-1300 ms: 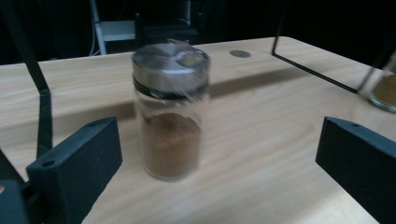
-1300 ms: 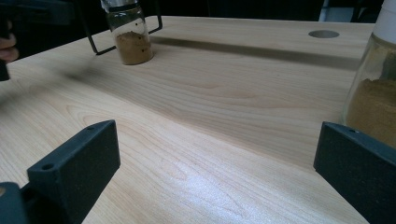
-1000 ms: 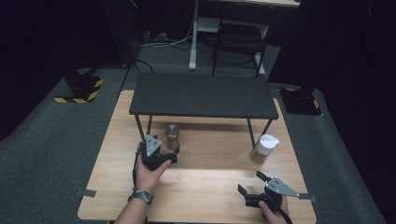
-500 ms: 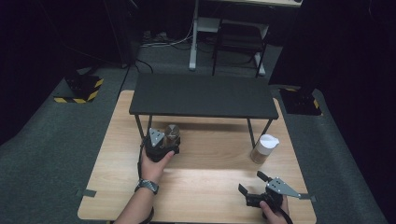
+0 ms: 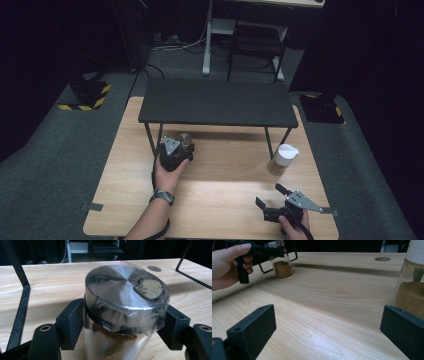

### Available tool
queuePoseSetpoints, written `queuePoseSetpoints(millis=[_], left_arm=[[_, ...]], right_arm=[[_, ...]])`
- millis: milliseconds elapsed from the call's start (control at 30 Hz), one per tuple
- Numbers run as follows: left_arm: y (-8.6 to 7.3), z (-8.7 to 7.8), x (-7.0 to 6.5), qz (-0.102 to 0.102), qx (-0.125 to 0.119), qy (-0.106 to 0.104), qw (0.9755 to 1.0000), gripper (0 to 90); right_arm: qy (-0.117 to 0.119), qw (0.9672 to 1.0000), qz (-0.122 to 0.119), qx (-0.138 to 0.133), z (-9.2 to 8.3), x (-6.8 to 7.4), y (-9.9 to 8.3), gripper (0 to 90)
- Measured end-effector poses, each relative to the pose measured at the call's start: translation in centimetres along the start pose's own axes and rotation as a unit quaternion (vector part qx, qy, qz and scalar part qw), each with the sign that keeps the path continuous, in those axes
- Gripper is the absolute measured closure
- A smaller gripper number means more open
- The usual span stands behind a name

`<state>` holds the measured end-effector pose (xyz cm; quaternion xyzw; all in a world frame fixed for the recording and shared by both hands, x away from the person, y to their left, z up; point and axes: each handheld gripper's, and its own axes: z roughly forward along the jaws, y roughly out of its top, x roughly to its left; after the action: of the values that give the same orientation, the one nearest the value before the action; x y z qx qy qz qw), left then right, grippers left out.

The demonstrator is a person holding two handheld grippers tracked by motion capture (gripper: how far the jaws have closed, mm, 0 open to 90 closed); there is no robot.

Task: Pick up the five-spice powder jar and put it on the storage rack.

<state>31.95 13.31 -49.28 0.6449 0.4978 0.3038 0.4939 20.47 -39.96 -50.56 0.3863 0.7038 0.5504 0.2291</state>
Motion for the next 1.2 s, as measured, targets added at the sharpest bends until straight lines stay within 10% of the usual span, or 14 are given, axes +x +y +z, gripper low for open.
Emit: queuePoseSetpoints(millis=[1200], left_arm=[[-1.0, -4.8, -0.1, -0.002, -0.03, -0.01, 0.9995, 31.4]], right_arm=[[0.0, 1.0, -0.001, -0.003, 0.0, 0.2, -0.1, 0.4]])
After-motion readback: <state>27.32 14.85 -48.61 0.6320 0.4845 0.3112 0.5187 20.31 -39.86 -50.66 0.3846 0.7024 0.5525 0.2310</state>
